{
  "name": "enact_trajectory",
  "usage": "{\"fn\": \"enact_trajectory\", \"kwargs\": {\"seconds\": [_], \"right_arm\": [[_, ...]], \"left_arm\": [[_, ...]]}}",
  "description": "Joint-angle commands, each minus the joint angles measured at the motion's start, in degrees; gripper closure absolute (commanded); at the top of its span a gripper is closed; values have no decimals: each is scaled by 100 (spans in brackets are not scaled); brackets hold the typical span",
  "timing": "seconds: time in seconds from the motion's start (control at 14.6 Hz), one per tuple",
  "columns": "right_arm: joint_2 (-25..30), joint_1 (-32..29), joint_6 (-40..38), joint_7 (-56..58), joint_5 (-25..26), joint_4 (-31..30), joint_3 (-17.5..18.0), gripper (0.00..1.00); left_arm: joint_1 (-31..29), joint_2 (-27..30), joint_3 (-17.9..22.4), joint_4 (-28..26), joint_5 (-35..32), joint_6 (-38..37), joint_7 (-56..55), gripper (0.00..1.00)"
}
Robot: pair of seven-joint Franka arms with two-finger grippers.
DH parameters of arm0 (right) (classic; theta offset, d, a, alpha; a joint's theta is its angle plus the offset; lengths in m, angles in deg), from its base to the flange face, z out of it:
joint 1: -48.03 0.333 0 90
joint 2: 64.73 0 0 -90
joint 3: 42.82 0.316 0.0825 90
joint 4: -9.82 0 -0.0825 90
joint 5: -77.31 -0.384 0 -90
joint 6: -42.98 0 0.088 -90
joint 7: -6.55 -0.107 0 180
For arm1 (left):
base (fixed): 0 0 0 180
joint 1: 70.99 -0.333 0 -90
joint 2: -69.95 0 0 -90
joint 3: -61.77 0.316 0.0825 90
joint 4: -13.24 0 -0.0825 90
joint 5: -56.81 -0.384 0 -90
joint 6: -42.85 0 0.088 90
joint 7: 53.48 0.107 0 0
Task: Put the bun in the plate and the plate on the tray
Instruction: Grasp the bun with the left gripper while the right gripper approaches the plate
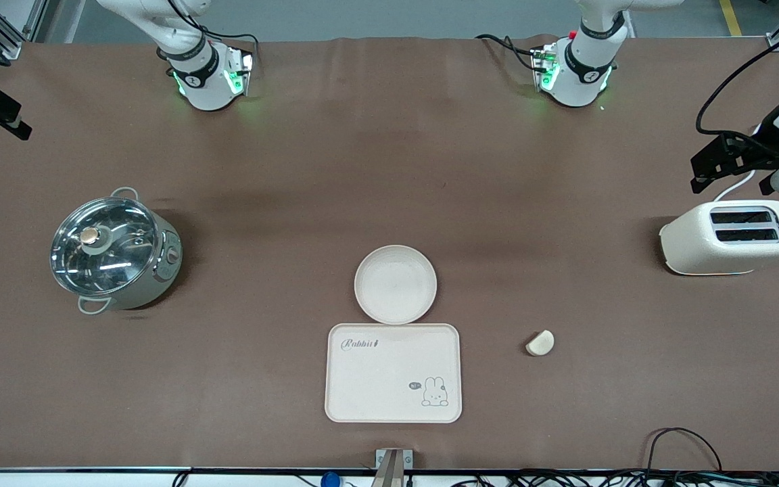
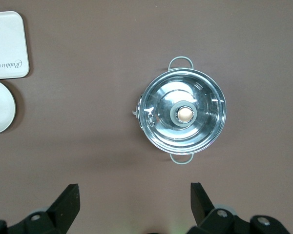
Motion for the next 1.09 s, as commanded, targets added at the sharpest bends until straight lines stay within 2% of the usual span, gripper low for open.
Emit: {"fn": "enact_trajectory", "kwargs": {"seconds": [0.0,0.27,0.48,0.62,0.89,1.03], "right_arm": [[-44,-75,-82,-100,-97,118,43,0],[-53,-66,-74,-83,-97,118,43,0],[-53,152,23,40,-97,118,87,0],[-175,451,408,49,-80,40,79,0],[-859,943,892,-178,-141,-83,87,0],[-1299,1172,1331,-704,-543,-180,87,0]], "left_arm": [[38,-6,-41,112,-129,-186,-32,0],[82,-58,-103,129,-129,-345,-93,0],[73,-469,-252,-80,-42,-100,4,0],[108,-978,-392,-231,-33,444,4,0],[73,-2279,-796,-249,-33,1639,39,0],[-6,-2920,-937,-249,-24,2280,598,0]]}}
